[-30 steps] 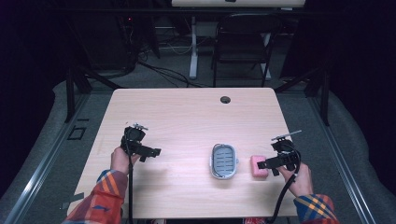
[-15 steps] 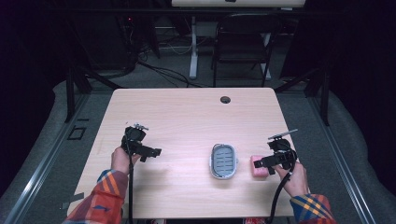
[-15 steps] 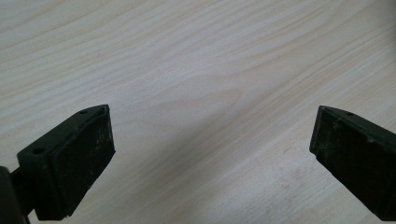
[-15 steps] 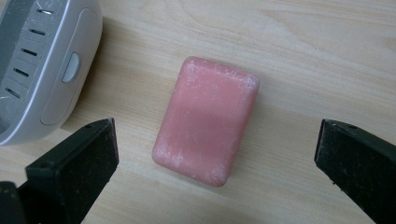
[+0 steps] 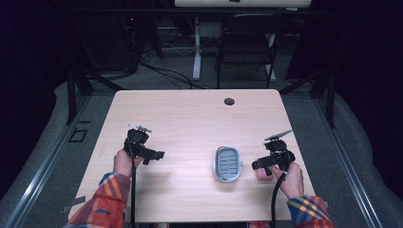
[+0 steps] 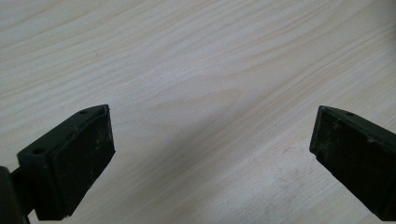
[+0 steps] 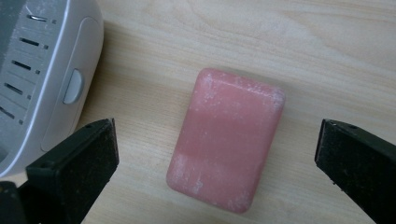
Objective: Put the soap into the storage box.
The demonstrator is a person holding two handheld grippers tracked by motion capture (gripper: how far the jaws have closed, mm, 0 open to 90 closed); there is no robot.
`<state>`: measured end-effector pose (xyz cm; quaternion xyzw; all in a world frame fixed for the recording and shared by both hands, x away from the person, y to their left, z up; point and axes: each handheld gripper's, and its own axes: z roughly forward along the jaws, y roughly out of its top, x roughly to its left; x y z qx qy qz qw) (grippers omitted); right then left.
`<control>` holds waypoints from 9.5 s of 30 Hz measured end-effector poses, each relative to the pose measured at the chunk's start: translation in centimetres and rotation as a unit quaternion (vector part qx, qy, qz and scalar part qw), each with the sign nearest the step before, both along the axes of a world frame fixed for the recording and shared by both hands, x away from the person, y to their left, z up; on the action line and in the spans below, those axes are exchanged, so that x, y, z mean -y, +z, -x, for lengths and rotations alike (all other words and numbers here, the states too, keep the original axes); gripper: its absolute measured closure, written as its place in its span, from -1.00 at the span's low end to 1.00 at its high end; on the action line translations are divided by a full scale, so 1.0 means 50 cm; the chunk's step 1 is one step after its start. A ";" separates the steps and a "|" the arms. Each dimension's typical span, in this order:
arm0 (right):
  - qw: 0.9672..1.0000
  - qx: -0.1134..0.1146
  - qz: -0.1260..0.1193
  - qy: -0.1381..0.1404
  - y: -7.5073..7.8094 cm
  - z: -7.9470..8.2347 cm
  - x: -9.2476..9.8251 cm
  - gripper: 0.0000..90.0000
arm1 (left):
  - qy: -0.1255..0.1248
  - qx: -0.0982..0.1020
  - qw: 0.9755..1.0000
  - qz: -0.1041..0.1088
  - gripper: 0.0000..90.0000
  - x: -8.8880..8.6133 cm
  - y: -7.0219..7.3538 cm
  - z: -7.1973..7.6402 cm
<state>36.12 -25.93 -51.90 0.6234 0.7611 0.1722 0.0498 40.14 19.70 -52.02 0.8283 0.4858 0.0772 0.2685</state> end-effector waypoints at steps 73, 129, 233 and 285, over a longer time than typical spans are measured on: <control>0.993 -0.068 0.067 0.072 0.018 -0.063 -0.007 -0.18 | -0.014 -0.009 1.000 0.002 -1.00 0.005 -0.004 -0.002; 0.981 -0.047 0.101 0.157 0.146 -0.073 -0.093 -0.18 | -0.022 -0.012 1.000 0.007 -1.00 0.006 -0.001 -0.001; 0.978 -0.058 0.046 0.194 0.115 -0.073 -0.166 -0.32 | -0.027 -0.009 1.000 0.011 -1.00 0.008 0.000 -0.001; 0.988 0.045 0.059 0.138 0.061 0.046 0.089 -1.00 | -0.030 -0.008 0.999 0.009 -1.00 0.010 -0.002 0.000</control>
